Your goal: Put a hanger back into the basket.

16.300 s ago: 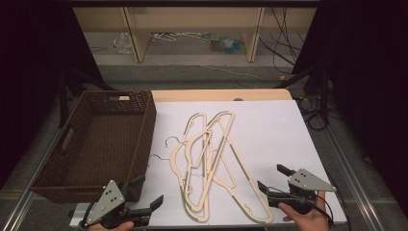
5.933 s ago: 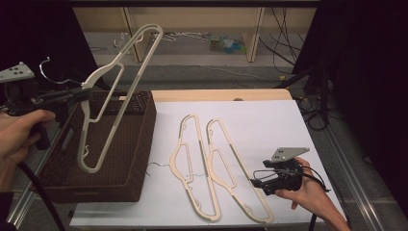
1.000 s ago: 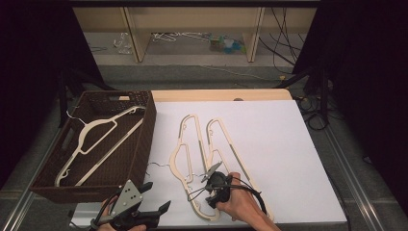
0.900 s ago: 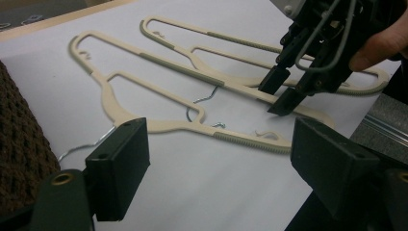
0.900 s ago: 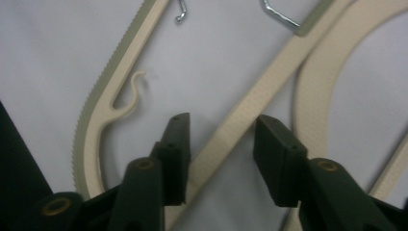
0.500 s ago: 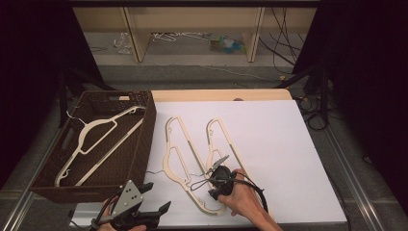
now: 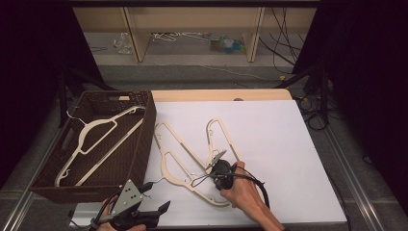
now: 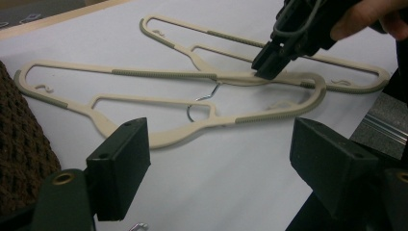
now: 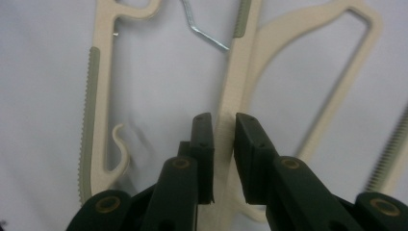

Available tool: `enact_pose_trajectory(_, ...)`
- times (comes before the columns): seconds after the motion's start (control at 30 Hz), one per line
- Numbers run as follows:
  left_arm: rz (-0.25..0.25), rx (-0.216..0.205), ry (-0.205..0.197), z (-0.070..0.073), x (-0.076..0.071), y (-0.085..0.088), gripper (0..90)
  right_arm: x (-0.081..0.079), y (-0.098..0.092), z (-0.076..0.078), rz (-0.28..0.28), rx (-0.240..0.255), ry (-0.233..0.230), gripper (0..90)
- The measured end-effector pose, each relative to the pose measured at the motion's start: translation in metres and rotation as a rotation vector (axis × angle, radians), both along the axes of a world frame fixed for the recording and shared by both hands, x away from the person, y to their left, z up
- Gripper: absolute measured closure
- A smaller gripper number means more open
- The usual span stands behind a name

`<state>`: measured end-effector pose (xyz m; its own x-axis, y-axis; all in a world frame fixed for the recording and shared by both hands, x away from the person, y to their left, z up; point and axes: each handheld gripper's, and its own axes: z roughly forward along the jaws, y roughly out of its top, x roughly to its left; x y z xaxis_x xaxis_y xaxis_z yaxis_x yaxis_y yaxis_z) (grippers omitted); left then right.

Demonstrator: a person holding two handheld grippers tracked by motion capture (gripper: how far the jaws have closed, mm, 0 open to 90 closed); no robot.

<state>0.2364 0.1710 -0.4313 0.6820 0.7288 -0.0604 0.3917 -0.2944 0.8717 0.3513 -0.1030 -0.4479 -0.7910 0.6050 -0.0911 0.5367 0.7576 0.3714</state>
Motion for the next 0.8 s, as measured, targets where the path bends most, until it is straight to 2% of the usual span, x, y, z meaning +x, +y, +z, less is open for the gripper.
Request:
enact_pose_trajectory(0.1, -0.002, -0.001, 0.001, 0.0, 0.0, 0.0, 21.9, 0.007, -0.016, 0.003, 0.026, -0.025, 0.032, 78.9)
enact_pose_trajectory(0.13, -0.002, -0.001, 0.001, 0.0, 0.0, 0.0, 21.9, 0.007, -0.016, 0.003, 0.026, -0.025, 0.032, 78.9)
enact_pose_trajectory(0.17, -0.001, 0.001, 0.002, 0.0, 0.0, 0.0, 21.9, 0.01, -0.028, 0.003, 0.045, -0.048, 0.051, 78.9)
enact_pose_trajectory(0.23, 0.002, 0.007, 0.004, 0.0, 0.0, -0.001, 21.9, 0.01, -0.032, 0.003, 0.032, -0.044, 0.067, 78.9)
enact_pose_trajectory(0.27, -0.005, 0.003, 0.008, -0.001, 0.001, -0.001, 22.0, 0.013, -0.04, 0.001, 0.04, -0.043, 0.085, 78.9)
enact_pose_trajectory(0.33, -0.003, 0.009, 0.009, -0.001, 0.0, -0.002, 22.1, 0.016, -0.044, -0.001, 0.047, -0.038, 0.089, 78.8)
enact_pose_trajectory(0.43, -0.007, 0.003, 0.007, -0.001, 0.001, -0.002, 22.2, 0.019, -0.043, -0.003, 0.066, -0.04, 0.107, 78.4)
enact_pose_trajectory(0.57, -0.002, 0.006, 0.009, -0.001, 0.0, -0.001, 22.5, 0.021, -0.043, -0.005, 0.067, -0.028, 0.106, 76.9)
enact_pose_trajectory(0.8, -0.008, 0.006, 0.012, -0.002, 0.0, -0.002, 22.6, 0.023, -0.031, -0.006, 0.095, -0.065, 0.092, 75.0)
